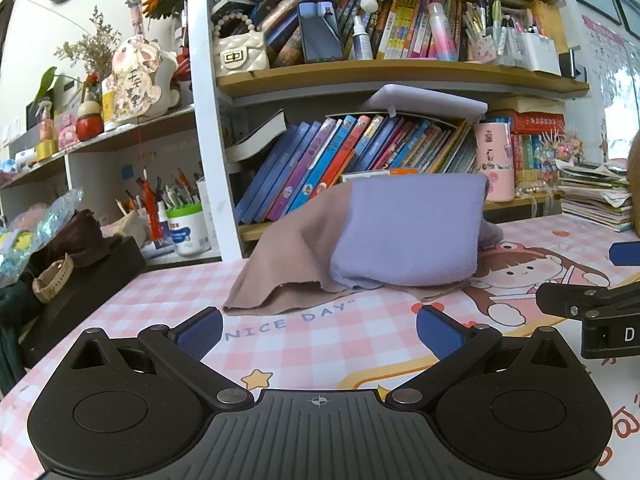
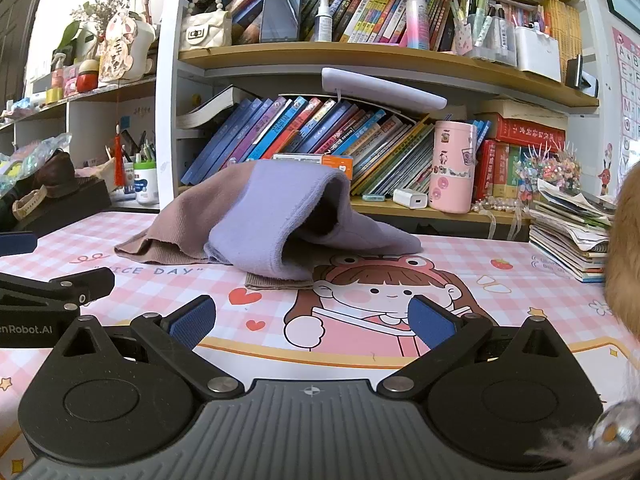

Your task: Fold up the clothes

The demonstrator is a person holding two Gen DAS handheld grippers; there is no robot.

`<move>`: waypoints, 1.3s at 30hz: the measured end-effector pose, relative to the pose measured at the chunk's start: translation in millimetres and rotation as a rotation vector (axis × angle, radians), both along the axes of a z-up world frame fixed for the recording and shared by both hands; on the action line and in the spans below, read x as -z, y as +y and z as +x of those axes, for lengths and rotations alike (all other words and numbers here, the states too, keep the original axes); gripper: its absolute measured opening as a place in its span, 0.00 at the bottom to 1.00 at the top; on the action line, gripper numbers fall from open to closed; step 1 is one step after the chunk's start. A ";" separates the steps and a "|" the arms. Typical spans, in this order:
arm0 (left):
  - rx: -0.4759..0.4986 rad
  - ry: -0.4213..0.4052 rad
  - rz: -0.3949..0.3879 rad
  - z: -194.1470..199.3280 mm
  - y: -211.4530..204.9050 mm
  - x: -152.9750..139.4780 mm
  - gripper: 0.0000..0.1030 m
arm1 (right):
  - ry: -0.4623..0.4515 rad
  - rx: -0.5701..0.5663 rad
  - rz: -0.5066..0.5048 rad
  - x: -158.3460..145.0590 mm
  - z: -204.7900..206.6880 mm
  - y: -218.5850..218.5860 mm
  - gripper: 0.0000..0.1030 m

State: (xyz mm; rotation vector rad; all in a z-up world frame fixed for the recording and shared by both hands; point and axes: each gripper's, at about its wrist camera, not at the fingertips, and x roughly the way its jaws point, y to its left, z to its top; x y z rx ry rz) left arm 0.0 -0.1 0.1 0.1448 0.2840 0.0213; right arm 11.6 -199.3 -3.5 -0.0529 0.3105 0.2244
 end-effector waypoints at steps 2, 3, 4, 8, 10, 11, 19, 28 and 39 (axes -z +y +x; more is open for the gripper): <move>0.002 0.005 -0.018 0.3 -0.2 -1.1 1.00 | 0.001 0.000 0.000 0.0 0.0 0.0 1.00; 0.003 0.004 -0.015 0.2 -0.6 -1.5 1.00 | 0.002 0.000 0.000 0.0 0.0 0.0 1.00; 0.003 0.003 -0.013 0.0 -1.2 -1.9 1.00 | 0.002 0.000 0.000 0.0 0.0 0.0 1.00; 0.004 0.007 -0.016 0.5 -0.9 -3.0 1.00 | 0.003 0.001 -0.001 -0.1 0.2 0.3 1.00; 0.005 0.007 -0.012 0.1 0.9 -2.2 1.00 | 0.004 0.001 -0.001 -0.7 0.6 -0.1 1.00; 0.005 0.007 -0.012 0.2 0.9 -2.1 1.00 | 0.004 0.001 -0.001 -1.1 0.8 -0.5 1.00; 0.008 0.008 -0.010 0.8 1.6 -0.6 1.00 | 0.006 0.001 -0.002 0.4 0.1 1.4 1.00; 0.010 0.009 -0.008 1.2 2.0 0.1 1.00 | 0.009 0.000 -0.003 0.3 1.6 0.7 1.00; 0.008 0.011 -0.010 0.5 1.4 0.0 1.00 | 0.010 -0.001 -0.003 0.2 1.4 1.1 1.00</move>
